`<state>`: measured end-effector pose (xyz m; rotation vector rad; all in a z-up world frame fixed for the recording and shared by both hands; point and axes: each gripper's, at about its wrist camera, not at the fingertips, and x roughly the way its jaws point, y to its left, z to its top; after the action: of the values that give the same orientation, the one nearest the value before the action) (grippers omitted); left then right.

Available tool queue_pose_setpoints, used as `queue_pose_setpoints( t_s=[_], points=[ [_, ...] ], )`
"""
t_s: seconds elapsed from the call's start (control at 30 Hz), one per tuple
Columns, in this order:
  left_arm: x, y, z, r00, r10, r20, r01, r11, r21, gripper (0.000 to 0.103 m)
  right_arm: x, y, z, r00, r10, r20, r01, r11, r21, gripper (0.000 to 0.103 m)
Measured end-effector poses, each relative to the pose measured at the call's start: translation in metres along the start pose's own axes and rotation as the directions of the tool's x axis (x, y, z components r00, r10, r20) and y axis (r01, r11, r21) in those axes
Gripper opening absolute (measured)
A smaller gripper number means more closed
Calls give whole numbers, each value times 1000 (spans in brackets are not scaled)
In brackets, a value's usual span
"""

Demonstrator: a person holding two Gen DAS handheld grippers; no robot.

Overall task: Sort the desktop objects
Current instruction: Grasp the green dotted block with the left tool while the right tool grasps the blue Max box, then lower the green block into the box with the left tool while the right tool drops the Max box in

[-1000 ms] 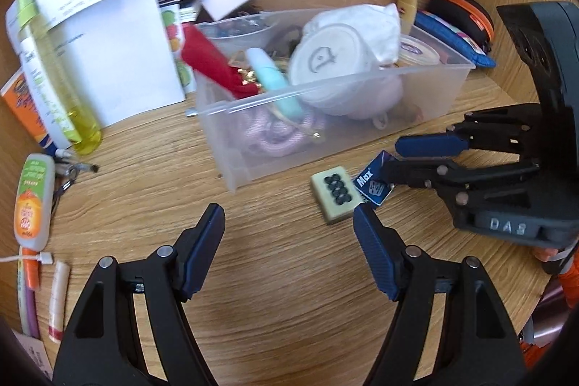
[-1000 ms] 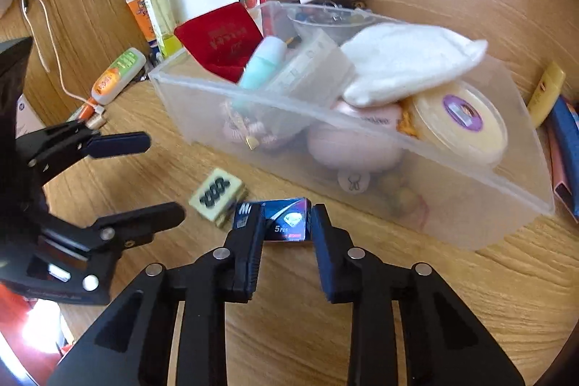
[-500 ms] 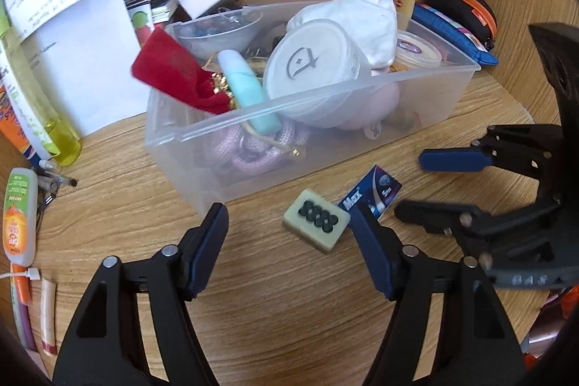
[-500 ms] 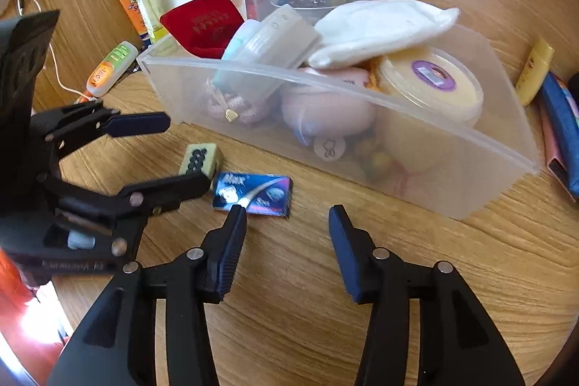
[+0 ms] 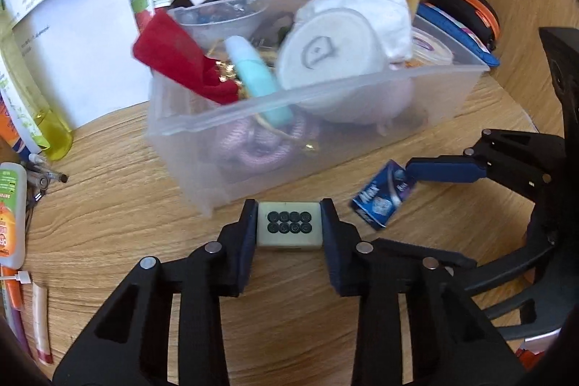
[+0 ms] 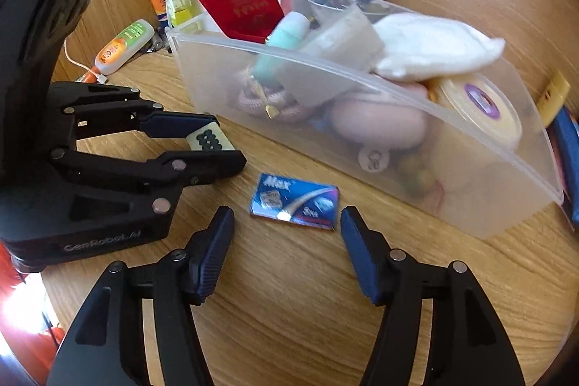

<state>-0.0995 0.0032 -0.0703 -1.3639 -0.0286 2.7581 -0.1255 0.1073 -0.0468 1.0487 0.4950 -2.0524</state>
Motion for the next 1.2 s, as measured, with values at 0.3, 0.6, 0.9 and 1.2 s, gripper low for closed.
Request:
queue_pose_setpoints(
  t_s=[0.3,0.6,0.9,1.2],
  points=[
    [-17,13,-3,998,-6,66,10,998,-57,33,-3,-2,1,999,-7,32,6,1000,11,45],
    [-37,17,-16,995,28,100,-20,997,-80,33,-45,-14,-11,991,-7,131,-1,998,67,45],
    [-65,9,2,982,43,184,-30,997,-68,33,-85,-37,-14,973,-67,219,38,990,134,45],
    [-76,13,33,966,63,251,-48,997,-64,33,-106,-66,-10,952,-142,271,93,978,188,45]
  ],
)
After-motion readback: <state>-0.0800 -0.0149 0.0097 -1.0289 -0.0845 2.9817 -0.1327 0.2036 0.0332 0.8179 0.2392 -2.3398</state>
